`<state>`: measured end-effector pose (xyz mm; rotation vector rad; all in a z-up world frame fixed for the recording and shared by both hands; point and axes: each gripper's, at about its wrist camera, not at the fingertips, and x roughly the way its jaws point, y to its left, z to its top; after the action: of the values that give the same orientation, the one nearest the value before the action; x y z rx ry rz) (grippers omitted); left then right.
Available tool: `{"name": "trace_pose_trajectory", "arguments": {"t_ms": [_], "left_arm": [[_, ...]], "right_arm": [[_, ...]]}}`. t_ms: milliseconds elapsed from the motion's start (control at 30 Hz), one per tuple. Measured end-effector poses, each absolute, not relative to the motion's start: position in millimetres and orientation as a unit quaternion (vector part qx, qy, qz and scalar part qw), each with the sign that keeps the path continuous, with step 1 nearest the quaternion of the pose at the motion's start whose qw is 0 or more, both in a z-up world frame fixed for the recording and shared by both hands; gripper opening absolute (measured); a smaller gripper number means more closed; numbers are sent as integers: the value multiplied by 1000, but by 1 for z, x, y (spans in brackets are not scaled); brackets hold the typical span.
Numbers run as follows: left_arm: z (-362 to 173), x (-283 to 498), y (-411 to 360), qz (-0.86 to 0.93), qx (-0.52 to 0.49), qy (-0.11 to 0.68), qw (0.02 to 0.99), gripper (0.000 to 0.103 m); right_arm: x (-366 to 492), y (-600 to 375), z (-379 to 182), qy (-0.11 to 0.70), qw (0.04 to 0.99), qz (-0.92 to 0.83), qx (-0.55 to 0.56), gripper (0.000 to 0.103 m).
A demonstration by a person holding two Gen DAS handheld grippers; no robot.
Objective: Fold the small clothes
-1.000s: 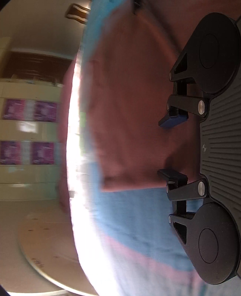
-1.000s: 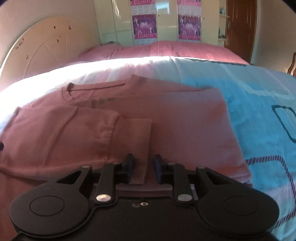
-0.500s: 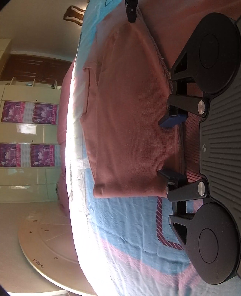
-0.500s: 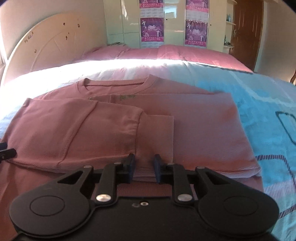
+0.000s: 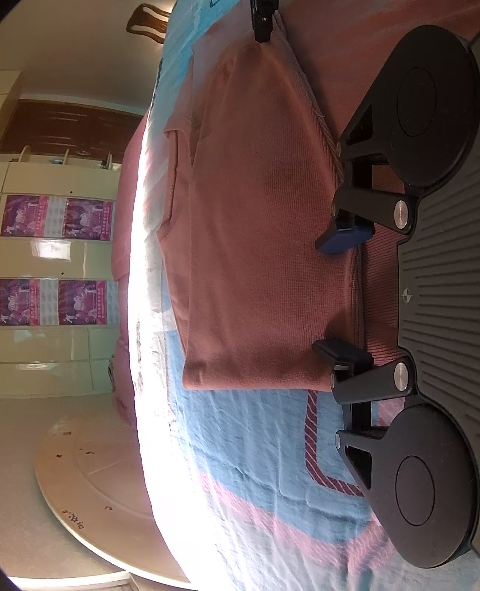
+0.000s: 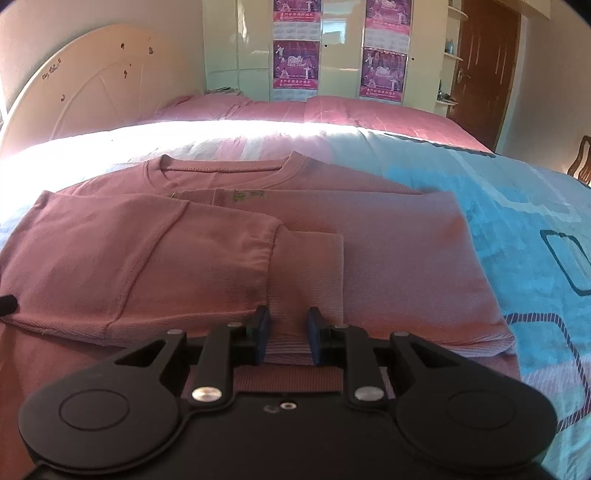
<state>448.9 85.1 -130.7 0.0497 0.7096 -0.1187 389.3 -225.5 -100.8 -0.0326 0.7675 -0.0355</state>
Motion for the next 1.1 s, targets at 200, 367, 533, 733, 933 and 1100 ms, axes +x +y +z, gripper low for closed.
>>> {"name": "trace_pose_trajectory", "arguments": {"t_ms": [200, 367, 533, 733, 933, 1100], "left_arm": [[-129, 454, 76, -47, 40, 357, 932, 61], [-120, 454, 70, -39, 57, 373, 925, 75], [-110, 421, 73, -35, 43, 374, 926, 78], [-112, 348, 91, -37, 25, 391, 919, 78], [-116, 279, 116, -43, -25, 411, 910, 78], [-125, 242, 135, -61, -115, 419, 899, 75]], "right_arm": [[391, -228, -100, 377, 926, -7, -24, 22], [393, -232, -88, 390, 920, 6, -31, 43], [359, -265, -67, 378, 926, 12, 18, 44], [292, -323, -60, 398, 916, -4, 49, 33], [214, -378, -68, 415, 904, -22, 97, 40], [162, -406, -84, 435, 883, -4, 176, 44]]}}
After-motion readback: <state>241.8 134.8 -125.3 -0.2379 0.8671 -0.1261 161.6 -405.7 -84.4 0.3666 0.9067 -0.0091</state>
